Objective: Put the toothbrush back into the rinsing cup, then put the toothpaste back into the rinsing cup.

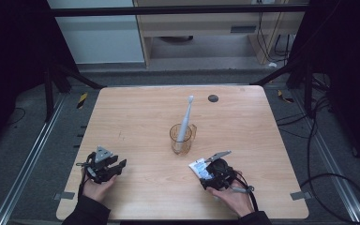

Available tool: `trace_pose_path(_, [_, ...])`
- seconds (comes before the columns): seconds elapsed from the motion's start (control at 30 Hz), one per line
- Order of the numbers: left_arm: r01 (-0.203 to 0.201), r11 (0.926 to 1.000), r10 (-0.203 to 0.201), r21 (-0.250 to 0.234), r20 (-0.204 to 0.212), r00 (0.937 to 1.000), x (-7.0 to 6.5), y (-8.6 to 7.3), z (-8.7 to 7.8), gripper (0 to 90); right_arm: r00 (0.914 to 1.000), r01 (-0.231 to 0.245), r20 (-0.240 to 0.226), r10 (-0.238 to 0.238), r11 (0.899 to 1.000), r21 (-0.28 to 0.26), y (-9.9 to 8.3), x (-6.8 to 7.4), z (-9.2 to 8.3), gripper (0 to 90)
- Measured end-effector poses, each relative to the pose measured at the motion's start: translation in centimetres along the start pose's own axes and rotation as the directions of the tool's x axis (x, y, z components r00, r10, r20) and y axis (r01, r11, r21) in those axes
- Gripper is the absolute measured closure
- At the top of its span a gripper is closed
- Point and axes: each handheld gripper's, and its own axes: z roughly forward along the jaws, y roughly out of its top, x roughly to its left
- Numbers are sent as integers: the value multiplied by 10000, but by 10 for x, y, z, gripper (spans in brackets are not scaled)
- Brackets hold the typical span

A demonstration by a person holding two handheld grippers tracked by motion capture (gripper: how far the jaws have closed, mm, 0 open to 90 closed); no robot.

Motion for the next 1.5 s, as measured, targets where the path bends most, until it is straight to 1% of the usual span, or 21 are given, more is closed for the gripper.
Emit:
trace_pose_path(0.17, [24,10000,-24,24,-15,10000,0,0,0,572,9999,-121,-9,121,9999,46,-1,-1,0,415])
trace_pose_path(0.3, [-20,10000,20,16,-30,10000,-1,0,0,572,10000,-11,4,11,10000,85,-1,-1,1,413])
trace_pose_path(0.63, [-10,10000,10,43,2,10000,0,0,1,571,10000,-73,-31,73,9997,246,-2,-2,3,415])
trace_pose_path(0.7, [32,10000,-32,36,5,10000,0,0,1,572,10000,-22,-41,23,9996,270,-1,-2,4,416])
trace_pose_path(0.73, [19,10000,-19,61,-5,10000,0,0,1,572,9999,-113,-37,114,9993,345,-1,-2,5,416])
trace_pose_path(1.0, [-35,9999,35,99,0,10000,0,0,1,571,9999,-136,-34,138,9990,417,-1,-3,6,423])
trace_pose_path(1.2, [-19,9999,20,113,-13,10000,0,0,2,569,9999,-102,-15,103,9986,518,0,-3,8,421])
trace_pose_path(1.3, [-102,9999,102,129,-38,9999,0,1,2,569,10000,-51,30,50,9986,523,1,-3,9,419])
trace_pose_path(1.5, [-110,9999,111,116,-35,9999,-1,1,2,569,9999,-8,107,2,9981,612,5,-2,13,410])
